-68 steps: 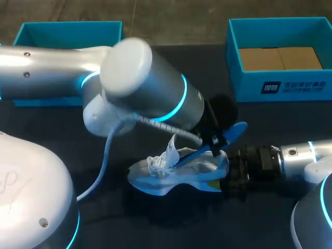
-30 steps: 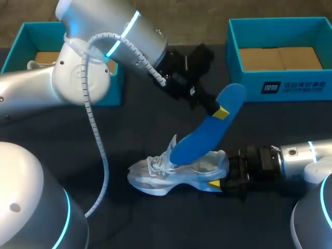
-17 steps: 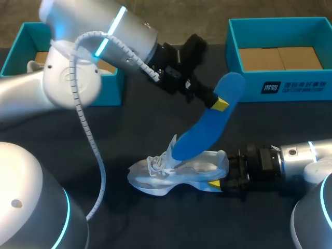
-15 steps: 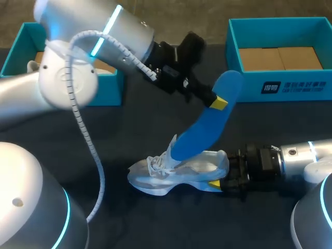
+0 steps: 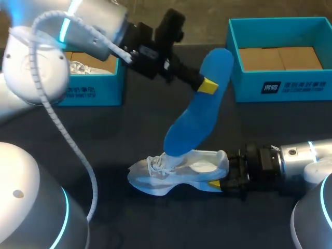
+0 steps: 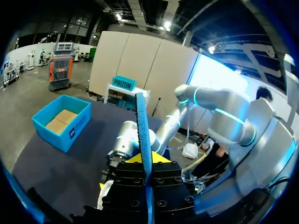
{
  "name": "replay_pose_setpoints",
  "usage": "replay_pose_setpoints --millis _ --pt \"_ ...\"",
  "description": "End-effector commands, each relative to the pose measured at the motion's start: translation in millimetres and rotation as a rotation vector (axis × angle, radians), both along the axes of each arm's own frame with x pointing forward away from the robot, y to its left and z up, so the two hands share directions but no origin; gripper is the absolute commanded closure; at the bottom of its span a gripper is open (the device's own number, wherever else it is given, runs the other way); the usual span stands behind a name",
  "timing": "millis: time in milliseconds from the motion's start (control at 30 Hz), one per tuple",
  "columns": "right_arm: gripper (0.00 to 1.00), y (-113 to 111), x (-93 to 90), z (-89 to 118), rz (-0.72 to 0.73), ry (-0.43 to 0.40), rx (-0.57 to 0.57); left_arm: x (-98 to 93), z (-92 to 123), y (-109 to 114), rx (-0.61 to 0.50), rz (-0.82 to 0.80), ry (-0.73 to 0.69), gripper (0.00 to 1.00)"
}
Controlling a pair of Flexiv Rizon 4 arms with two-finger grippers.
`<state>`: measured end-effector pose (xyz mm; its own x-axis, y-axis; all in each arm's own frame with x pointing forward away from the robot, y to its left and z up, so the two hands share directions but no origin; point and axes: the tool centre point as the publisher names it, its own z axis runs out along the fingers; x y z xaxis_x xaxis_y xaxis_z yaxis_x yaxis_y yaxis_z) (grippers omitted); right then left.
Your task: Take the shoe out of the shoebox, open the shoe tongue, remove and reinsert the insole, then place the shoe into the shoebox
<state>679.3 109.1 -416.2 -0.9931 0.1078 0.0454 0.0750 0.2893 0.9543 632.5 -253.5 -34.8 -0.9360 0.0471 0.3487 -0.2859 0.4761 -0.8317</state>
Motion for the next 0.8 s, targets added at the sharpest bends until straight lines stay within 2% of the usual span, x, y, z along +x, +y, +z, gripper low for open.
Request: replay_pose_setpoints --millis 33,467,533,800 --pt "1.00 1 -0.5 0 -0.002 0.001 -0.003 3.9 1 27 -0.058 -0.046 0.016 1.00" --pt "1.00 1 -0.5 0 -0.002 0.001 -0.003 3.9 1 27 -0.058 -0.046 0.016 1.00" --pt "1.00 1 -0.5 0 -0.002 0.001 -0.003 4.9 11 29 -0.121 -0.004 0.023 1.00" --pt "1.00 1 -0.5 0 -0.002 0.001 -0.003 -4.2 59 52 -0.250 0.070 -0.003 1.00"
